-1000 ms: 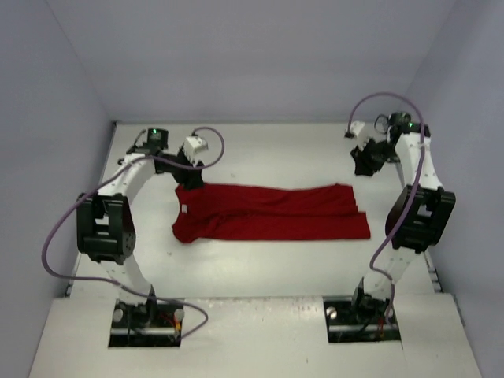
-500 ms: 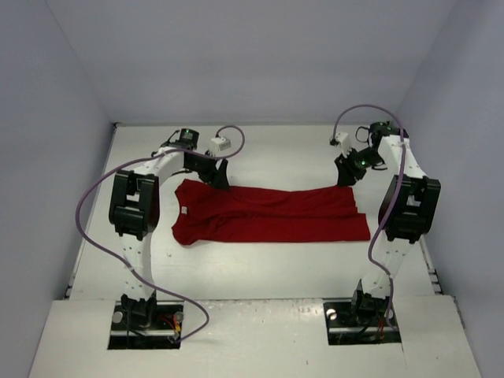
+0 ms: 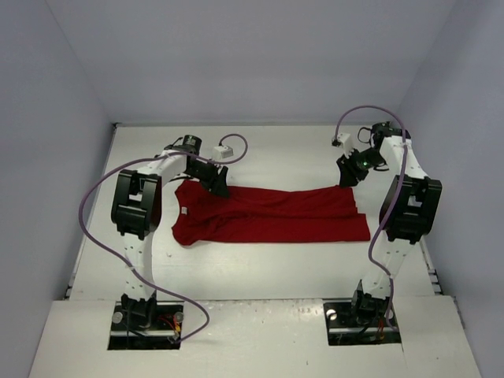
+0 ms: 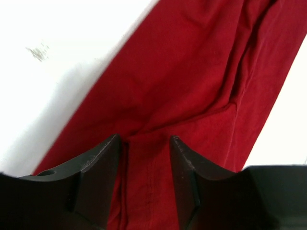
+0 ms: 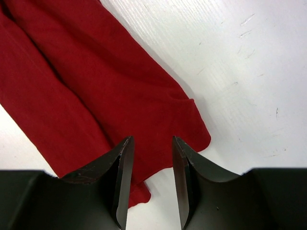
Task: Fold and stack the t-shirts
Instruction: Fold the other side of the tshirt into a rectangle
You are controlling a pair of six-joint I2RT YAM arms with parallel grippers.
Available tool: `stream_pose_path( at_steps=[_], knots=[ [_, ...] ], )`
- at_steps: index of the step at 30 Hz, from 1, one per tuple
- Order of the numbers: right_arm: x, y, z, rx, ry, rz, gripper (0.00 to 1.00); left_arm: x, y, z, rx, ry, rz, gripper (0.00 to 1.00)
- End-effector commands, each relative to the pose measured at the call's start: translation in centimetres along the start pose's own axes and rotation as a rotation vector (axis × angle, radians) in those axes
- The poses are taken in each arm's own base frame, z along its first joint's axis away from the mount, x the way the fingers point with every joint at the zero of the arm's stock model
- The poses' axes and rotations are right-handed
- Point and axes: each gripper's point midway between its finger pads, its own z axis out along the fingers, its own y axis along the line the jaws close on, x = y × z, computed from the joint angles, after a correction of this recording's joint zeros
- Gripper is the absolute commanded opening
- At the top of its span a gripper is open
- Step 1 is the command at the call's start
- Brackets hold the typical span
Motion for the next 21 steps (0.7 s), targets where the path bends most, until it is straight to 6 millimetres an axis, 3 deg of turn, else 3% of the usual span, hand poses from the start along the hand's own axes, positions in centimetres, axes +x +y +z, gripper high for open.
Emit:
stream_pose_path(
  at_steps=[1, 9, 17, 21],
  knots=[
    [0.4, 0.8, -0.6, -0.012, 0.013, 0.012, 0.35, -1.9, -2.7, -2.1, 0.032, -0.047, 0.085, 0.38],
    [0.9, 1.2, -0.6, -0.017, 0.025, 0.012, 0.35, -1.8, -2.8, -3.1, 0.024, -0.060, 0.101, 0.28],
    [1.2, 1.4, -0.5, -0.020, 0.031, 0.012, 0.35, -4.4, -3.4, -5.6, -0.055, -0.103, 0.205, 0.17],
    [1.1, 1.4, -0.6, -0.016, 0.032, 0.008, 0.35, -4.6, -4.3, -6.4, -0.072, -0.110, 0.246, 0.11]
  ],
)
